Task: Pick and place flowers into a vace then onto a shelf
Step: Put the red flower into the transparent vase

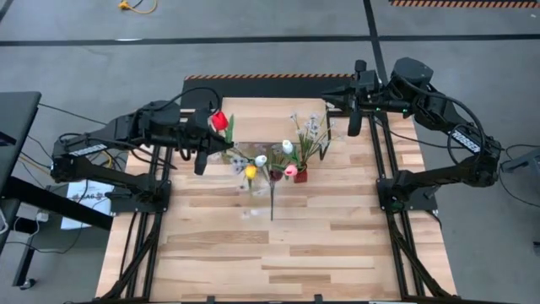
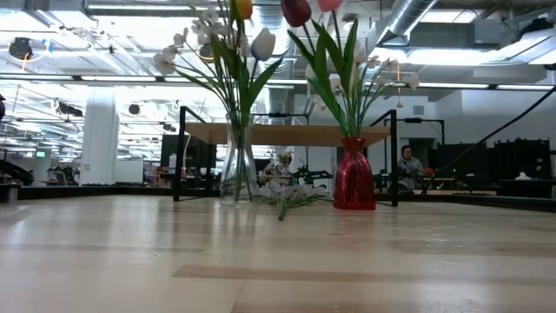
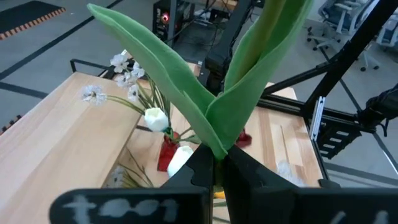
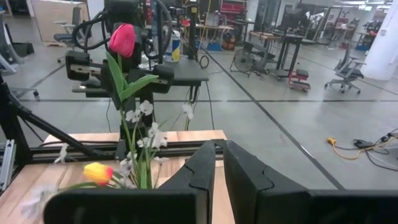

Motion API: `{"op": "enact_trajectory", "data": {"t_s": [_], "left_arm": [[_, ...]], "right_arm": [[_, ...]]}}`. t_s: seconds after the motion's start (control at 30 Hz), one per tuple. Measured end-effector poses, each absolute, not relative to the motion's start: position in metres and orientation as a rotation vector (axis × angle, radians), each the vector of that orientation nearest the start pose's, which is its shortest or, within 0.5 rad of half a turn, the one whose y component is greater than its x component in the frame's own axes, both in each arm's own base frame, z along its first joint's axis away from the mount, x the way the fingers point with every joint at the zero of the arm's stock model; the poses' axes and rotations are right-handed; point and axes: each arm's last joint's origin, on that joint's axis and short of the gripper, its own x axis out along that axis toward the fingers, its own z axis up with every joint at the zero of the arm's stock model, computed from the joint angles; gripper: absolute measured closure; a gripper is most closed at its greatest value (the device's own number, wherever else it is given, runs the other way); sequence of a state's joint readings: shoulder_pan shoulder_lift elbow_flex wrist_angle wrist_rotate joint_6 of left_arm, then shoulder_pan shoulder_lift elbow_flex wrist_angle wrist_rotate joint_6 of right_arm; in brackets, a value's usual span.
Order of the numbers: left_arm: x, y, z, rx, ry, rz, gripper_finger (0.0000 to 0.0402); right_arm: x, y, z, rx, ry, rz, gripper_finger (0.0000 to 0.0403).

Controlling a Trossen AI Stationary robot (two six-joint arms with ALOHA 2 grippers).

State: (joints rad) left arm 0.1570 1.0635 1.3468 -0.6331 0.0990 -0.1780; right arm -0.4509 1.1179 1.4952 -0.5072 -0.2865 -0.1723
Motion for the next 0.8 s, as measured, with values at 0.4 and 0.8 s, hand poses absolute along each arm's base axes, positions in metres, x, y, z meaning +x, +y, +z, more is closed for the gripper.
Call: {"op": "enact_trajectory", "data": {"t_s": [0.4,0.8], "left_arm": [[0.187,0.030,0.451,-0.173,0.362,0.113,0.0401],[0.208,0.035,0.439,-0.181,0.440,0.089,0.0401]], "right_arm": [[0.188,-0.082,0.474,-0.117,0.135,-0.153,0.0376],[0.188,-0.082,0.474,-0.114,0.143,-0.153,0.0376]]}}
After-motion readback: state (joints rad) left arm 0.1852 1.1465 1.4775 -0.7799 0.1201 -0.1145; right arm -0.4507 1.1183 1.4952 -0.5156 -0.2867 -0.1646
